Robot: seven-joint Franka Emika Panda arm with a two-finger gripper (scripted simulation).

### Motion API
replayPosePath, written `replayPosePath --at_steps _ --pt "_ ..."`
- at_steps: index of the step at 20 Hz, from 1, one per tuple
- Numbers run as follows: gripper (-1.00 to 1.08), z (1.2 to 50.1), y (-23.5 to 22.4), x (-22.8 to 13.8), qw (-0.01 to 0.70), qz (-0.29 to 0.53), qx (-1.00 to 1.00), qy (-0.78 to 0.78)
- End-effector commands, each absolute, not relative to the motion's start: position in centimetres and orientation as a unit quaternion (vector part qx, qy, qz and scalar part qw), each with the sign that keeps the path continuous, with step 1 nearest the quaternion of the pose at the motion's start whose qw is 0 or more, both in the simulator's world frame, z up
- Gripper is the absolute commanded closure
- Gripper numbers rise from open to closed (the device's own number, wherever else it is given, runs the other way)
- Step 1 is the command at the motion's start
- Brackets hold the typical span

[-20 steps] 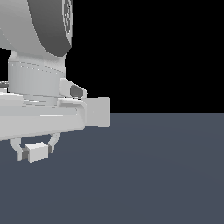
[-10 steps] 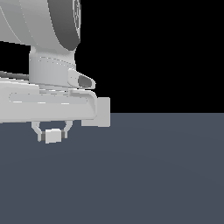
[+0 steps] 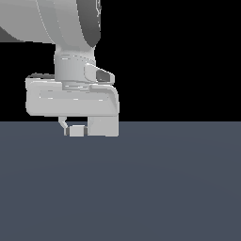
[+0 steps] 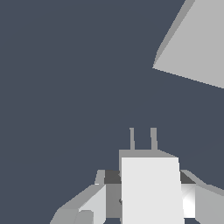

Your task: Plug the charger into the wall socket.

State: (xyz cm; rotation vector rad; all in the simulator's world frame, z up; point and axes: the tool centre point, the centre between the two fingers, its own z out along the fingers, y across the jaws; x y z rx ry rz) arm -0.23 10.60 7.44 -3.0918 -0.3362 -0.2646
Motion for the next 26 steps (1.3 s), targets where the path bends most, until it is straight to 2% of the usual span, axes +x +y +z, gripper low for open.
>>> replayPosePath --at_steps 1,12,26 --pt "1.08 8.1 9.7 0.5 0.007 -0.085 -0.994 -0.069" --pt "1.08 9.8 6.9 1.8 -0.003 -0.084 -0.996 0.034" --pt "1.08 10.0 6.5 2.0 -0.004 -0.083 -0.995 0.047"
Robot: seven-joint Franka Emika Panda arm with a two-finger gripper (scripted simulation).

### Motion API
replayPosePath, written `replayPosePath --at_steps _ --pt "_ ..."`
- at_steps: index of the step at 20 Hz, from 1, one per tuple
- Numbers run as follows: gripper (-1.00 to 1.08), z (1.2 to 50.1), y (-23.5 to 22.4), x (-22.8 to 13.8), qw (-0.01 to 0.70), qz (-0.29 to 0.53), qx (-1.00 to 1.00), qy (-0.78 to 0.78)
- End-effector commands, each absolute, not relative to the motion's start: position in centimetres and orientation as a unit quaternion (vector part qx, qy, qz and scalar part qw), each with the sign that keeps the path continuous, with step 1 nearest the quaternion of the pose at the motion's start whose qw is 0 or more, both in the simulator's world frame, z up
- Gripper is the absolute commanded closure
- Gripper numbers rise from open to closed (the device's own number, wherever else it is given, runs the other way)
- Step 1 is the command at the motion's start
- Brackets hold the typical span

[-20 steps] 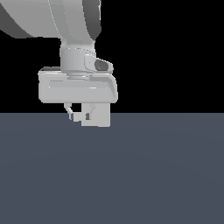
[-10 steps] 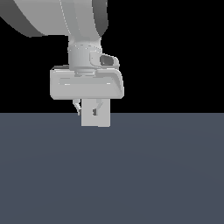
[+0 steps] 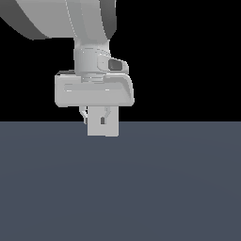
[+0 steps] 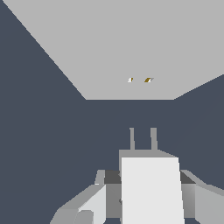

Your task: Plug the charger into the wall socket.

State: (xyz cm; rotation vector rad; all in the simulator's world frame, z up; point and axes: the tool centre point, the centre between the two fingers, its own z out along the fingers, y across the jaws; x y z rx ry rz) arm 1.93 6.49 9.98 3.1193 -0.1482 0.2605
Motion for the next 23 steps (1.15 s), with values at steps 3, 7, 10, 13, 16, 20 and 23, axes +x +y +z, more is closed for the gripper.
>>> replayPosePath --at_steps 3,7,10,13,16,20,23 --pt "1.08 10.0 6.4 2.3 0.004 0.083 0.995 -0.047" --pt "1.08 10.0 6.3 3.3 0.004 0.083 0.995 -0.047" --pt "1.08 10.0 6.2 4.3 0.004 0.083 0.995 -0.047" --pt "1.08 10.0 6.1 5.4 0.004 0.083 0.995 -0.047" --pt "1.08 10.0 6.1 6.2 0.004 0.083 0.995 -0.047" --pt "1.08 10.0 6.0 6.8 0.004 0.083 0.995 -0.047" --pt "1.08 10.0 6.0 6.9 0.004 0.083 0.995 -0.047"
